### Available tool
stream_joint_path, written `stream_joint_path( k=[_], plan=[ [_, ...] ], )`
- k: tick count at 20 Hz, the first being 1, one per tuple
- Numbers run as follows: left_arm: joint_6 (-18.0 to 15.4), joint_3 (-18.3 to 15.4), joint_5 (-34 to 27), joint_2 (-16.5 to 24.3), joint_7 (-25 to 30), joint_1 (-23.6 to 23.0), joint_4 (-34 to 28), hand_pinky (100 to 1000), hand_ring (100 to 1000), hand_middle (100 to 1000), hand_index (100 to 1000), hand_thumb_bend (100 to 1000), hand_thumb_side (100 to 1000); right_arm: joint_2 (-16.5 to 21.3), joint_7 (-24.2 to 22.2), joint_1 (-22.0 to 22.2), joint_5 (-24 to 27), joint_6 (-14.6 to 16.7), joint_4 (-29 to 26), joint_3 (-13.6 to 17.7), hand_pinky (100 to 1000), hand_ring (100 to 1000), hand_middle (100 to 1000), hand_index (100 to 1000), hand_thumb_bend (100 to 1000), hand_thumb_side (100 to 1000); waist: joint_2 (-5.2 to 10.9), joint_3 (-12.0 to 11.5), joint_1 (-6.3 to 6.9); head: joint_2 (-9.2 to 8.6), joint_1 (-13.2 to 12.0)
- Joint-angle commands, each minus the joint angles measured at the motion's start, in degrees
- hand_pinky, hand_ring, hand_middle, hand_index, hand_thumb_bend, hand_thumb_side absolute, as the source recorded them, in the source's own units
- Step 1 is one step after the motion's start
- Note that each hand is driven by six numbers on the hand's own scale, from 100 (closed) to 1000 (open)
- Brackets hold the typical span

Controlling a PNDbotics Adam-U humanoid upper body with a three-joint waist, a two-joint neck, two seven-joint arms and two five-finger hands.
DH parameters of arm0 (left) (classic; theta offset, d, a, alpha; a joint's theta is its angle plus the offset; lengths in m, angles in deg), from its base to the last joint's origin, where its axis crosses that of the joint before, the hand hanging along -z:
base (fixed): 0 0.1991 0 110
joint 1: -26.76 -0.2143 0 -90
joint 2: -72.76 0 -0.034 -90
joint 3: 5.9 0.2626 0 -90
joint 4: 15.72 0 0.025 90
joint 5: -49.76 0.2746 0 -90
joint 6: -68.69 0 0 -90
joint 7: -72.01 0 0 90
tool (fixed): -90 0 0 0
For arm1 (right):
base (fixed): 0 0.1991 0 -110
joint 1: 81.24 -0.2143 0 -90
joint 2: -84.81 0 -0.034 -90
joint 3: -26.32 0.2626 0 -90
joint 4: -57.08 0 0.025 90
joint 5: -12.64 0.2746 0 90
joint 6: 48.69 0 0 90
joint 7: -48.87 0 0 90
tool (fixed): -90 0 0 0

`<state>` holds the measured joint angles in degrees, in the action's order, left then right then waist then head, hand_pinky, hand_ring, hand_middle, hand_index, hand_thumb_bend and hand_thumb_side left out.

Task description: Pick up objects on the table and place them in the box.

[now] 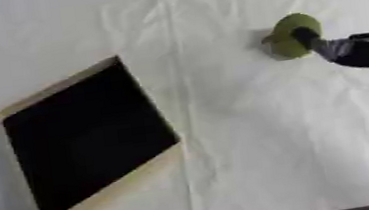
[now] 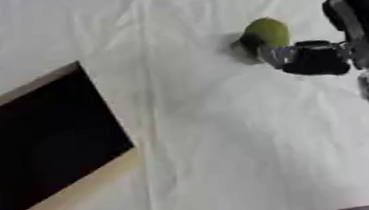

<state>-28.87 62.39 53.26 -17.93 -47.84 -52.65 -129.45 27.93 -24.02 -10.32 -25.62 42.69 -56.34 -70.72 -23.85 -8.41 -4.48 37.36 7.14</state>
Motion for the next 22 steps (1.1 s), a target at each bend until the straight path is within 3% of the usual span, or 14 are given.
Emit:
stream_joint_path(
  k=[1,8,16,22],
  plan=[
    [0.0,0.1,-0.1,1.3,0.2,0.4,-0.9,498,480,541,710,307,578,6.3,-2.7,-0.2,-1.7,0.1,-1.2,1.8,849,814,840,936,617,312,0.96,-0.2,0.48,0.14,0.0],
    [0.0,0.3,-0.4,1.1,0.6,0.6,-0.9,497,480,541,710,306,579,7.4,-8.9,-1.8,3.7,-4.6,-1.2,2.8,856,777,798,913,476,100,0.71,-0.4,0.63,0.03,0.1],
    [0.1,0.5,-0.6,1.0,0.9,0.7,-0.9,497,479,541,709,304,579,8.9,-16.3,-4.3,11.2,-12.0,-1.2,1.4,869,786,814,904,333,100,0.7,-0.7,0.44,0.09,0.4],
    [0.1,0.5,-0.6,1.0,0.9,0.7,-0.9,497,479,542,709,303,579,9.7,-22.2,-6.1,17.0,-17.9,-1.2,1.4,881,795,819,905,325,100,0.75,-0.9,0.28,-0.03,0.9]
  ],
)
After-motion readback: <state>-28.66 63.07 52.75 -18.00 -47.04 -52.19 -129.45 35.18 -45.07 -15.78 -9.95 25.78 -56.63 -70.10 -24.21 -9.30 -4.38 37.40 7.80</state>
